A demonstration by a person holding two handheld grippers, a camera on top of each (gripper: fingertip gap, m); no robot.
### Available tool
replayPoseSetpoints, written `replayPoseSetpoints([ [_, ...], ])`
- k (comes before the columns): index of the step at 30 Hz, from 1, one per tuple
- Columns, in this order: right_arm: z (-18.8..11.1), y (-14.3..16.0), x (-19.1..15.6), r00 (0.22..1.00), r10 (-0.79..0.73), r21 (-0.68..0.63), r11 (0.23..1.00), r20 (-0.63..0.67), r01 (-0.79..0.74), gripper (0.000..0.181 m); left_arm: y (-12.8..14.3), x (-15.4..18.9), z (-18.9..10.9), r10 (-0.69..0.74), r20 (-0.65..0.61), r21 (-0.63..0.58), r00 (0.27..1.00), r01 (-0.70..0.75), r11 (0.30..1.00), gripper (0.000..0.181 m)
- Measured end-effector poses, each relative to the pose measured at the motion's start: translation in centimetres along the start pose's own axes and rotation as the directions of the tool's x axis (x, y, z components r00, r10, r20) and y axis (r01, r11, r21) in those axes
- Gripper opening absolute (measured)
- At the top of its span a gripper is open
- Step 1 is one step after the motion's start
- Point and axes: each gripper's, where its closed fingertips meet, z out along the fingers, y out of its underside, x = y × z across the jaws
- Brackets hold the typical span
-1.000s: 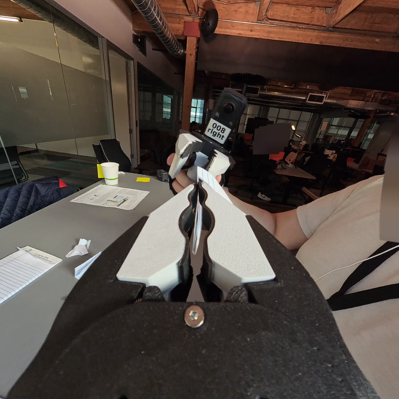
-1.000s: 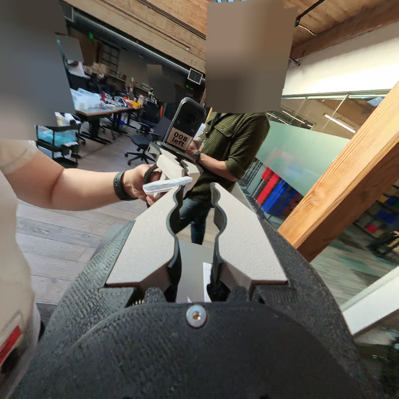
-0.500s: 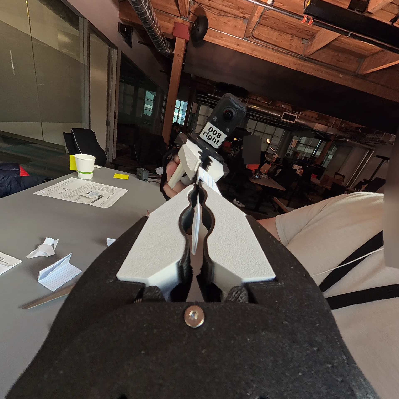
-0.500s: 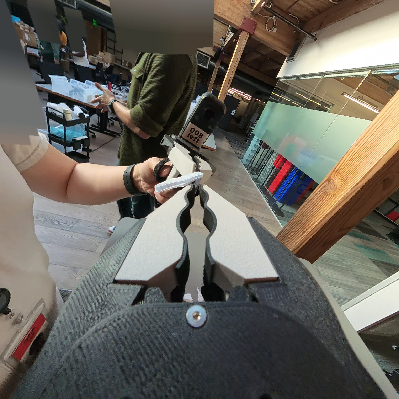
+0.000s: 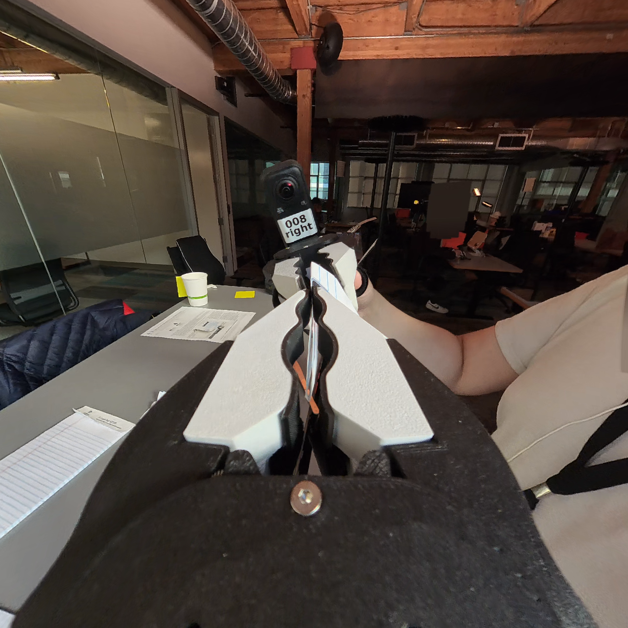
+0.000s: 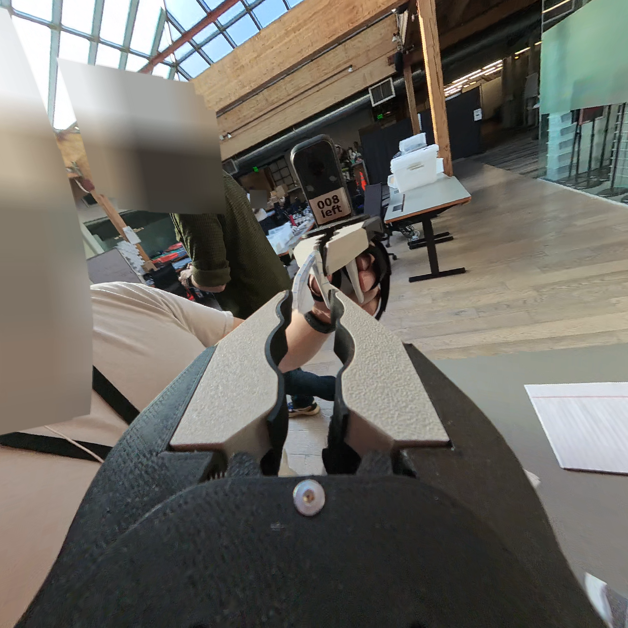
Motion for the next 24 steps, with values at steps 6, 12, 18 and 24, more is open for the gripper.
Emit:
replayPoseSetpoints([
  [6, 0.4, 0.0, -0.2, 0.988, 0.120, 0.039, 0.991, 0.099, -0.124, 0.000, 0.1, 0.2, 0.2, 0.016, -0.019, -0.022, 1.000, -0.016, 1.000, 0.000],
  [12, 0.1, 0.2, 0.3, 0.995, 0.078, 0.049, 0.996, 0.057, -0.081, 0.000, 0.4, -0.3, -0.2, -0.049, -0.007, -0.021, 0.999, 0.049, 0.999, 0.013],
  [18, -0.9, 0.6, 2.4, 0.983, -0.078, 0.058, 0.994, -0.167, 0.089, 0.000, 1.6, -2.1, -2.7, -0.164, 0.127, 0.003, 0.978, 0.165, 0.986, 0.042],
  [24, -0.3, 1.3, 2.1, 0.956, -0.180, -0.002, 0.983, -0.233, 0.184, 0.000, 2.3, -0.7, -1.7, -0.043, 0.195, -0.070, 0.980, 0.058, 0.996, 0.027],
])
